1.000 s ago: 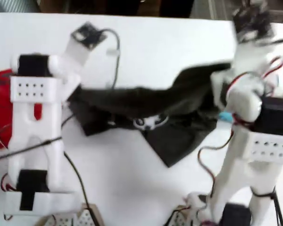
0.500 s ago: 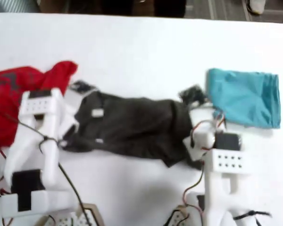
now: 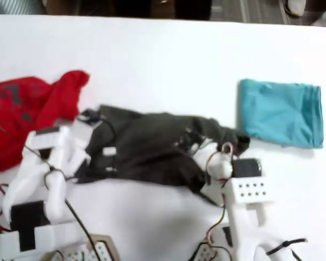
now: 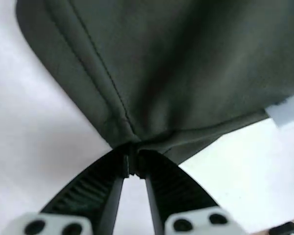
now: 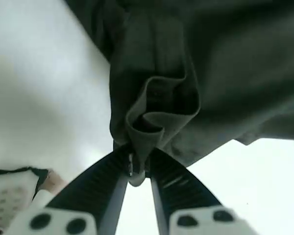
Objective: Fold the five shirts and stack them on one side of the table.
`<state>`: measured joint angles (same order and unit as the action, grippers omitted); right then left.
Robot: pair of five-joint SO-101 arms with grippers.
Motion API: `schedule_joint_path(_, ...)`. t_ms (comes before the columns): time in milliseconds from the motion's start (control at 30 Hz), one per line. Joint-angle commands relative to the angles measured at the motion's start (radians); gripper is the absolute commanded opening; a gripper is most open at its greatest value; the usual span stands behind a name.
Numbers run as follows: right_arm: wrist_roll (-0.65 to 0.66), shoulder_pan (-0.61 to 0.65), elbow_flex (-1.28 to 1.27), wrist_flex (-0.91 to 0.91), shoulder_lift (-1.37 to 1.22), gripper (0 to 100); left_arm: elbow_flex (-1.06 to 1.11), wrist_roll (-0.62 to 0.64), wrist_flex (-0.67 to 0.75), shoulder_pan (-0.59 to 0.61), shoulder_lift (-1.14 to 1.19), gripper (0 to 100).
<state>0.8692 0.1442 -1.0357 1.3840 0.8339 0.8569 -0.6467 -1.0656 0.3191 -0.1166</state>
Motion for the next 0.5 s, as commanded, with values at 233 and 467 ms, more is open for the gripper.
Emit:
schedule_joint_path(233,0.008,-0.220,0.140,0.001,0.018,24.0,0.007,0.005,0.032,0.009,0.005,3)
schedule_joint_path(467,0.011,-0.265,0.029,-0.074,0.018,24.0,0.007,0.005,0.032,0.008,0.005,3)
